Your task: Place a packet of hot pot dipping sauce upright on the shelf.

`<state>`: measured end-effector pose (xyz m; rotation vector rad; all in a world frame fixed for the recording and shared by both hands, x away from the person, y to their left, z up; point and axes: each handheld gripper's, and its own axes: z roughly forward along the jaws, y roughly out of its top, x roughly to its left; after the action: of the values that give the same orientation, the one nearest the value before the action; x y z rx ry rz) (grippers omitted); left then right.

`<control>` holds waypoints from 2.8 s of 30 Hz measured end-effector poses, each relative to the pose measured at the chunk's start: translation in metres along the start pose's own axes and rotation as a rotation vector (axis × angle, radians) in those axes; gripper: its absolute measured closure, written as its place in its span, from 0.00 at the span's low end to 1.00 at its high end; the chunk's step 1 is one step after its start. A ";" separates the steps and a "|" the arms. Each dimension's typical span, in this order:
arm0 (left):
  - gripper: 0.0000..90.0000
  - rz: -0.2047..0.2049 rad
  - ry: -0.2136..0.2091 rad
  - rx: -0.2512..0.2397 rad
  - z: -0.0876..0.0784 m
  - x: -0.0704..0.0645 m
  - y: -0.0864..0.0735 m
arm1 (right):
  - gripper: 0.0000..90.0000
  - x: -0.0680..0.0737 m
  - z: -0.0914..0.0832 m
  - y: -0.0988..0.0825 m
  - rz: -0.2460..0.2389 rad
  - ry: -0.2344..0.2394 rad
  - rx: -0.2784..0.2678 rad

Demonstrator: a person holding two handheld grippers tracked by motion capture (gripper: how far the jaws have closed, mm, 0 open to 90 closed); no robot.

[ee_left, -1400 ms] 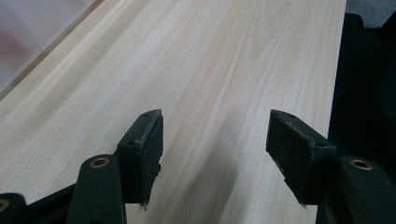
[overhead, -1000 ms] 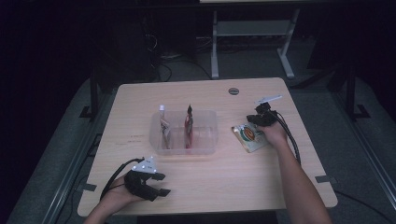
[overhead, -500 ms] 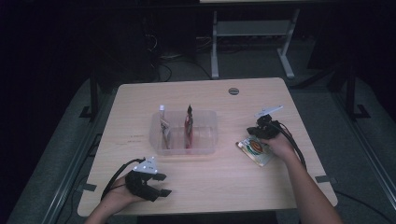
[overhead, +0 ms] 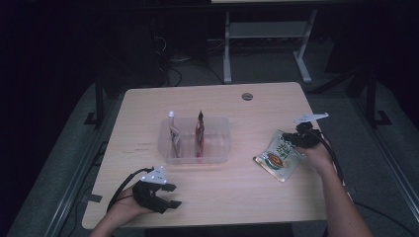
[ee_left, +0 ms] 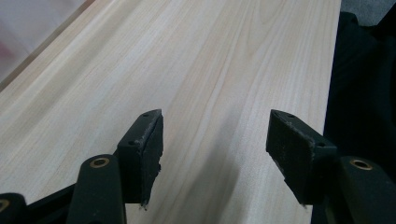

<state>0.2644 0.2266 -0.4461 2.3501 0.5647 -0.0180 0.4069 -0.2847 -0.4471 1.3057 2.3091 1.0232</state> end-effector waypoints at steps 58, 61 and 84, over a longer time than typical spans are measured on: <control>0.40 0.003 0.015 -0.006 -0.002 -0.001 0.001 | 1.00 0.074 -0.003 -0.030 -0.180 0.243 0.172; 0.40 0.001 0.016 -0.009 -0.002 -0.001 0.001 | 1.00 0.081 -0.004 -0.032 -0.198 0.264 0.177; 0.37 0.024 0.014 -0.018 0.000 -0.007 0.007 | 0.72 0.113 -0.025 -0.030 -0.165 0.288 0.089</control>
<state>0.2605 0.2193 -0.4406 2.3410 0.5417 0.0142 0.3126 -0.2118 -0.4412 1.0324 2.6517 1.1273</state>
